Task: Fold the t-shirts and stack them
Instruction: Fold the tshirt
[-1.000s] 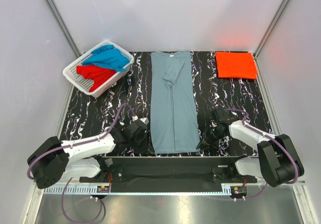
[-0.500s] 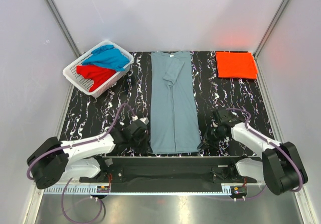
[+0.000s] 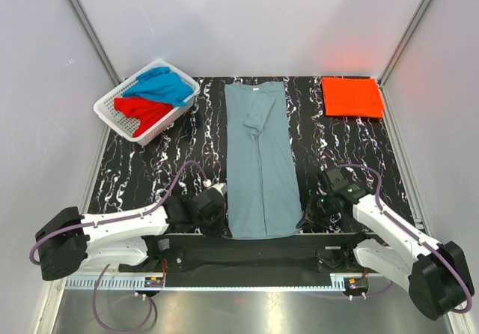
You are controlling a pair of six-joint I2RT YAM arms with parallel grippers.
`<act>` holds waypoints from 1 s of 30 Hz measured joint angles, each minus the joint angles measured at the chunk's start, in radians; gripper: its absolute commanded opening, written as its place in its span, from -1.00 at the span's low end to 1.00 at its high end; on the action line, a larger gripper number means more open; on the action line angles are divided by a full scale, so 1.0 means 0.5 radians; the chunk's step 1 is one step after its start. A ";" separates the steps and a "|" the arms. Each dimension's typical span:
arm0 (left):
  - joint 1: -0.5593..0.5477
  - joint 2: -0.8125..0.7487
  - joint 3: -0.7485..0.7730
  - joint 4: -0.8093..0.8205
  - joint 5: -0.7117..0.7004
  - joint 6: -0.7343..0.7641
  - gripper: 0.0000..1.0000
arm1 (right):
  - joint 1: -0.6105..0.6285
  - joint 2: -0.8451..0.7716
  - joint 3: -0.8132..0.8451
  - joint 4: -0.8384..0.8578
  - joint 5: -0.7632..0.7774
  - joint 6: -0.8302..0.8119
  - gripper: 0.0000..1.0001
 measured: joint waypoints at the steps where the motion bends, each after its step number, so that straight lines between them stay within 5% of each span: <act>1: -0.028 -0.014 0.000 -0.016 -0.014 -0.023 -1.00 | 0.009 -0.024 0.000 -0.024 0.013 0.014 -1.00; 9: -0.070 -0.143 0.000 -0.102 -0.092 -0.101 -1.00 | 0.024 -0.129 0.032 -0.129 0.043 0.054 -1.00; 16: 0.193 -0.121 0.016 -0.092 -0.039 -0.025 -1.00 | 0.025 0.121 0.268 -0.127 0.115 -0.027 -1.00; 23: 0.507 0.191 0.262 -0.090 0.066 0.211 -1.00 | 0.029 0.592 0.644 -0.090 0.217 -0.212 -1.00; 30: 0.904 0.716 0.818 -0.108 0.143 0.561 -1.00 | -0.050 1.096 1.202 -0.028 0.317 -0.431 -1.00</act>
